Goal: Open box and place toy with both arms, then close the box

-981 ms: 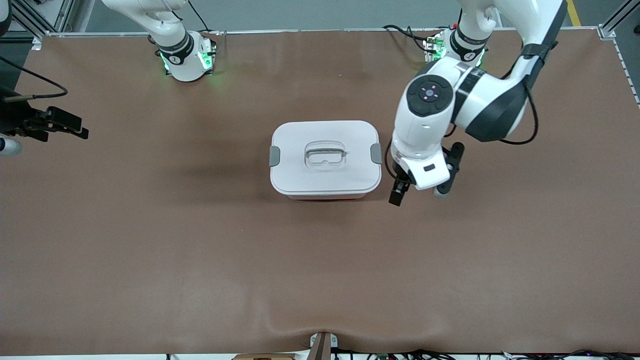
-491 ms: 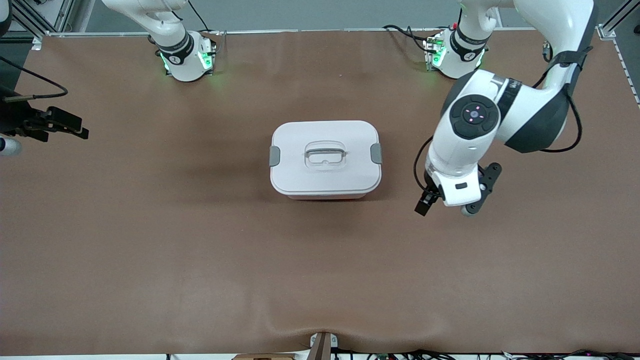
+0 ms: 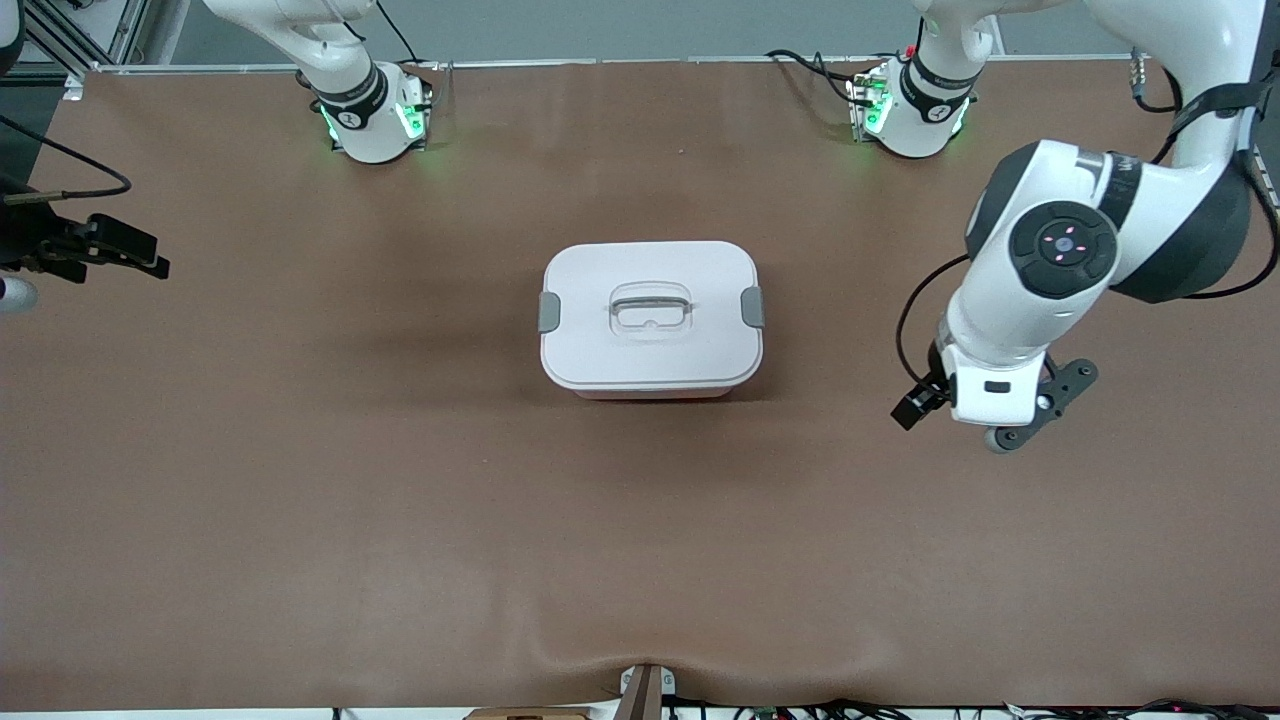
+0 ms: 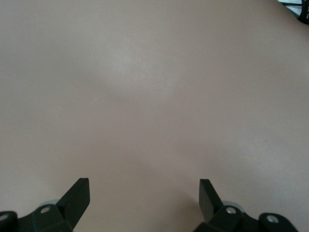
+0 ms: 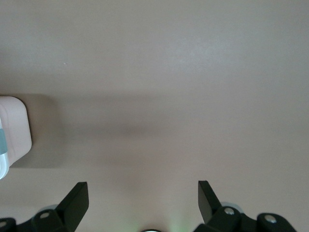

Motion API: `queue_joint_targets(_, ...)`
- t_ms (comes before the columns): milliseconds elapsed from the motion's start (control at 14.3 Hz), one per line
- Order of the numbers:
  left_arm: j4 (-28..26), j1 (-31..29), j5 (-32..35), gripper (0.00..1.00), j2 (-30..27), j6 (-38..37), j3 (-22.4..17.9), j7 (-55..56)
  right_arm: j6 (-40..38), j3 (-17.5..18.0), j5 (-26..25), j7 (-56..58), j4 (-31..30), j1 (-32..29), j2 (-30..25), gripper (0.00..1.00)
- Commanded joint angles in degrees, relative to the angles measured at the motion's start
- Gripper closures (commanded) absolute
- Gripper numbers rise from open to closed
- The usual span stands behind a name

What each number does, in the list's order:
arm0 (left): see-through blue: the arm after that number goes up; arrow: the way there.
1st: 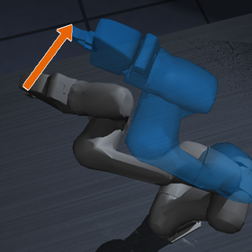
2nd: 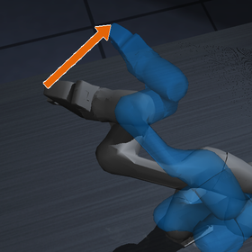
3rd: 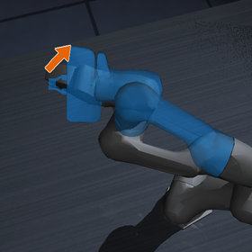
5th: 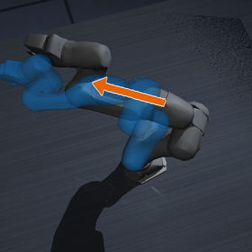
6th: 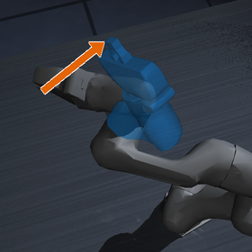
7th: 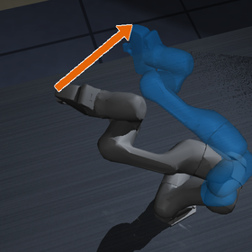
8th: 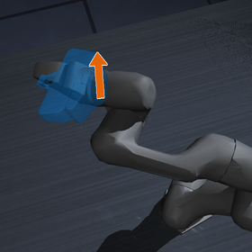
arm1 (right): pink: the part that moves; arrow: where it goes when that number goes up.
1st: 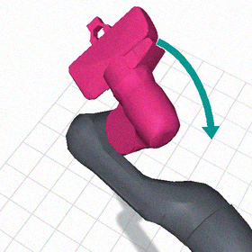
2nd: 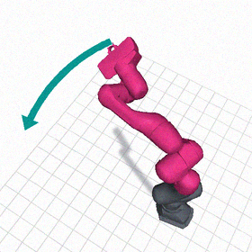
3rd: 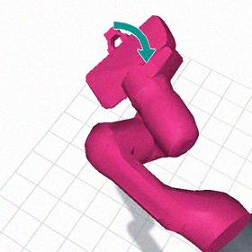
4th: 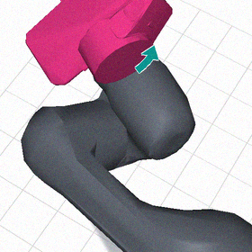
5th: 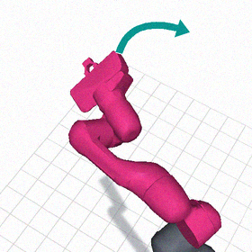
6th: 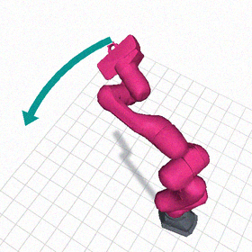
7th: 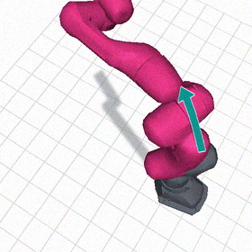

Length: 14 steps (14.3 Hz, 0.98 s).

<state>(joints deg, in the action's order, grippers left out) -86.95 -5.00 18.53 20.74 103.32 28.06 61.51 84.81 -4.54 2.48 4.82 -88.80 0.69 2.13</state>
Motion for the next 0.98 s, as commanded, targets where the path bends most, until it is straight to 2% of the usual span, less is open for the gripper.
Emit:
queue_joint_targets(0,-0.41,-0.8,-0.95,0.0,-3.77,-2.41,-0.81,-5.16,-0.78,0.14,-0.03,0.1,1.35,-0.34,0.24,0.0)
queue_joint_targets(350,-0.24,0.68,-2.61,0.0,-10.7,-8.21,-5.45,-16.22,-1.04,0.14,0.15,0.1,1.35,-0.25,0.24,0.0)
queue_joint_targets(631,1.17,4.29,-12.71,0.0,-15.1,-9.18,-17.57,-30.09,-1.05,0.23,-0.37,0.1,1.52,-0.25,0.24,0.0)
queue_joint_targets(771,1.17,4.29,-13.96,0.0,-16.95,-10.84,-20.4,-36.69,-1.05,0.14,0.06,0.1,2.31,-0.43,0.33,0.0)
queue_joint_targets(911,1.17,4.38,-14.13,0.0,-18.62,-16.8,-21.98,-39.35,-0.52,0.14,-0.02,0.1,2.32,-0.26,0.51,0.0)
